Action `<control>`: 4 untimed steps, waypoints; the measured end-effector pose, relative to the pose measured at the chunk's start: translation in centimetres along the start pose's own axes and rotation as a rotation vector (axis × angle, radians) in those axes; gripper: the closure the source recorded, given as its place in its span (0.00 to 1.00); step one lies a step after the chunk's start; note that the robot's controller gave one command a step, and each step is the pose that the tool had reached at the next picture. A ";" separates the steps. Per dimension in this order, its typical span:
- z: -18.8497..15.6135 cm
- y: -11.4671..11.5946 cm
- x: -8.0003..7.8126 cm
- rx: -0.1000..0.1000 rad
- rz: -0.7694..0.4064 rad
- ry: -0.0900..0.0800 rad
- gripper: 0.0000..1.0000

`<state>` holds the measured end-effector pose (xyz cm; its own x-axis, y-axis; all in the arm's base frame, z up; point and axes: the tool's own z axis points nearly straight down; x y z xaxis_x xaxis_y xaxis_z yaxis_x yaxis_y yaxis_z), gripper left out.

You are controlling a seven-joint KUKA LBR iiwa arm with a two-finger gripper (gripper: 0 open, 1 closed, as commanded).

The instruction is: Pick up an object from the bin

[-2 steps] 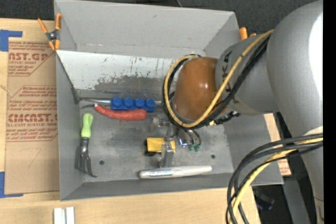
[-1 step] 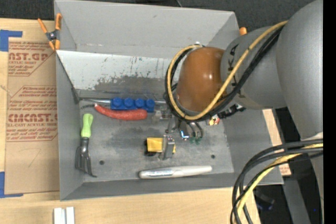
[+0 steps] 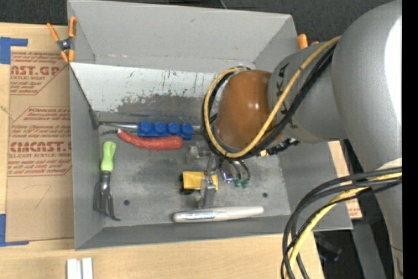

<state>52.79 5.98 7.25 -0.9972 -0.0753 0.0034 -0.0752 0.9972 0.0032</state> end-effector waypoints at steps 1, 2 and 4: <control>0.1 -0.3 1.3 -0.004 0.165 -0.022 0.00; 0.1 0.1 0.1 -0.001 0.013 -0.002 1.00; -1.8 0.1 0.4 -0.001 0.013 0.007 1.00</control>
Offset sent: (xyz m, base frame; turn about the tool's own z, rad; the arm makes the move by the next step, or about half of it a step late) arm -0.0010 -0.0002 -0.0001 0.0133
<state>52.42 6.04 9.07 -0.9980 -0.0622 0.0103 -0.0622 0.9981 0.0040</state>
